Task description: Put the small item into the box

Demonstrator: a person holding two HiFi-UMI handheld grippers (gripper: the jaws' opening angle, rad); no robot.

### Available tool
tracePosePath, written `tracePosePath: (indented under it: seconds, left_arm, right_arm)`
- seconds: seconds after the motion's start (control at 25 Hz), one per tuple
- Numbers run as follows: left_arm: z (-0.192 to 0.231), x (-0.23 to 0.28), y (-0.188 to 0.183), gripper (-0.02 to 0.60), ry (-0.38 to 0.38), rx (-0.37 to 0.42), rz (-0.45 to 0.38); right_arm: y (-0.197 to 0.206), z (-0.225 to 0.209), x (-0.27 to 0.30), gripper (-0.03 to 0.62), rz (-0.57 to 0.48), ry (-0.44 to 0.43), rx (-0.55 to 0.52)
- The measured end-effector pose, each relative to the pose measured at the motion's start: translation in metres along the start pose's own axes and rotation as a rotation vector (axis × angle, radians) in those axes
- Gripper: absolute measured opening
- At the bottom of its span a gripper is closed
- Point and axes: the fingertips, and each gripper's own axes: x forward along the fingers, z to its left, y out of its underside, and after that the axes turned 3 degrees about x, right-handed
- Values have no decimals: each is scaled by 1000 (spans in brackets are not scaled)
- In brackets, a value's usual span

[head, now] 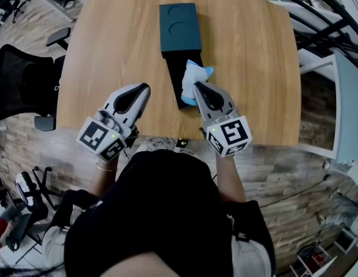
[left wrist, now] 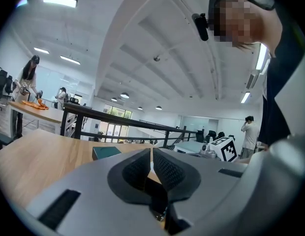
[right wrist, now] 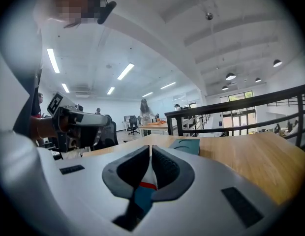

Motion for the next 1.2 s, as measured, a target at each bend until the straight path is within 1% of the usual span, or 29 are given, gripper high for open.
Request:
tracePosePath:
  seconds: [0.16,0.32,0.48,0.6,0.8,0.88,0.92,1.04,1.2]
  left_arm:
    - [12,5,-1,23,-20,10,5]
    - [26,5,3,23,-39,2,22]
    - [33,9,1,23,-40,-21,6]
    - [42,9,7,23,-55,-1,33]
    - [51,14,5,23,-72,-15,32]
    - [53,15,2,23,-87,-45,23]
    - [56,14,4,23,-98,-54,31]
    - [62,8,16,23,-125,-46,77]
    - [61,7,16,23,-118,-48,78]
  right_arm:
    - [12,-6,12,26,37,-11,10]
    - [21,-12,25,26,74,-13,21]
    - [32,-18,37,26,103,-17,29]
    - [41,-22,45,26,134,-18,32]
    - [57,-28,56,26,185,-25,36]
    - [62,-29,59,26,202,-29,34]
    - [66,-29,61,26,212,-31,32]
    - [74,-29,63,26,239,-34,29]
    - [82,-30,67,26,271,-49,19]
